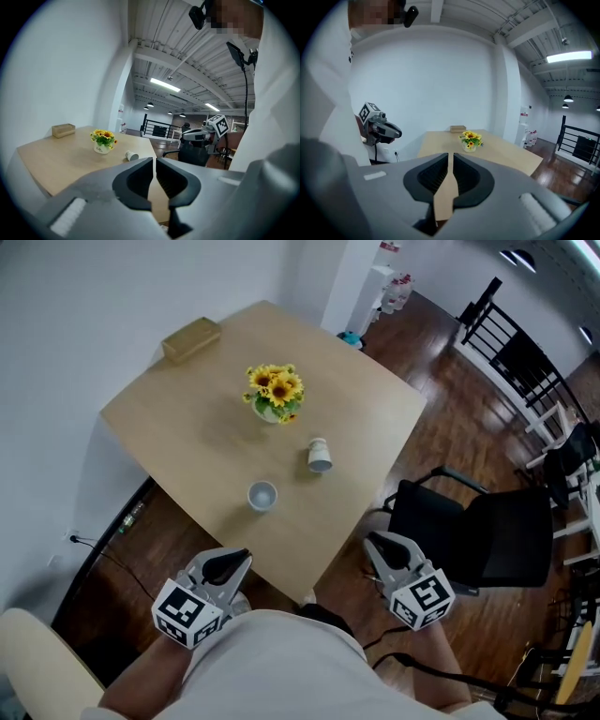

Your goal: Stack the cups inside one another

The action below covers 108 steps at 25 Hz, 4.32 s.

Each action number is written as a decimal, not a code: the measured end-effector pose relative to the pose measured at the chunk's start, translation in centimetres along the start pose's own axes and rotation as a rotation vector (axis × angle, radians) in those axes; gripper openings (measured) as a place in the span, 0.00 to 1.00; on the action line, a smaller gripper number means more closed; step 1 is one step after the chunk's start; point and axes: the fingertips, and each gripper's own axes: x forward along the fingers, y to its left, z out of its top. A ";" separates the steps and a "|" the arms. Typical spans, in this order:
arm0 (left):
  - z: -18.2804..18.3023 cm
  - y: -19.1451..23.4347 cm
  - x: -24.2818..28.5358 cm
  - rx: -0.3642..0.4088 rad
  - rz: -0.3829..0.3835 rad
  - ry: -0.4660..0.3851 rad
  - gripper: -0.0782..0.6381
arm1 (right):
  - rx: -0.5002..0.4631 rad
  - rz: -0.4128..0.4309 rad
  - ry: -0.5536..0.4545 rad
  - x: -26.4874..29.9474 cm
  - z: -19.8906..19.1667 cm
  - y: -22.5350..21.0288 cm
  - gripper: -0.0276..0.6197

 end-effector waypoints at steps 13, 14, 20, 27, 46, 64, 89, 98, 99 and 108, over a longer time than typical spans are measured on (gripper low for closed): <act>2.3 -2.5 3.4 -0.015 0.138 -0.003 0.20 | -0.054 0.092 0.046 3.8 -3.6 -5.3 0.20; 2.2 -2.6 3.4 -0.025 0.155 0.000 0.20 | -0.051 0.080 0.045 4.5 -4.3 -6.1 0.20; 1.5 -4.0 3.4 -0.058 0.255 0.037 0.20 | -0.134 -0.014 0.043 10.6 -8.2 -12.1 0.20; 0.7 -5.4 3.6 -0.118 0.382 0.072 0.20 | -0.240 0.006 0.099 19.3 -11.3 -15.3 0.18; -0.7 -3.6 1.8 -0.210 0.510 0.058 0.20 | -0.242 0.019 0.169 26.3 -12.2 -16.1 0.07; 1.4 0.5 0.6 -0.087 0.314 -0.028 0.19 | -0.201 0.100 0.357 18.5 -2.7 -13.5 0.07; -1.7 5.1 -7.6 -0.068 0.195 -0.064 0.19 | -0.453 0.370 0.773 21.0 -1.2 2.0 0.07; -3.1 6.9 -9.8 -0.119 0.202 -0.071 0.19 | -0.484 0.413 0.904 22.8 -2.2 3.8 0.07; -3.2 7.0 -9.9 -0.124 0.203 -0.072 0.19 | -0.480 0.422 0.923 22.9 -2.4 3.9 0.07; -5.0 8.4 -12.0 -0.200 0.239 -0.078 0.19 | -0.489 0.449 1.022 24.8 -3.9 3.7 0.07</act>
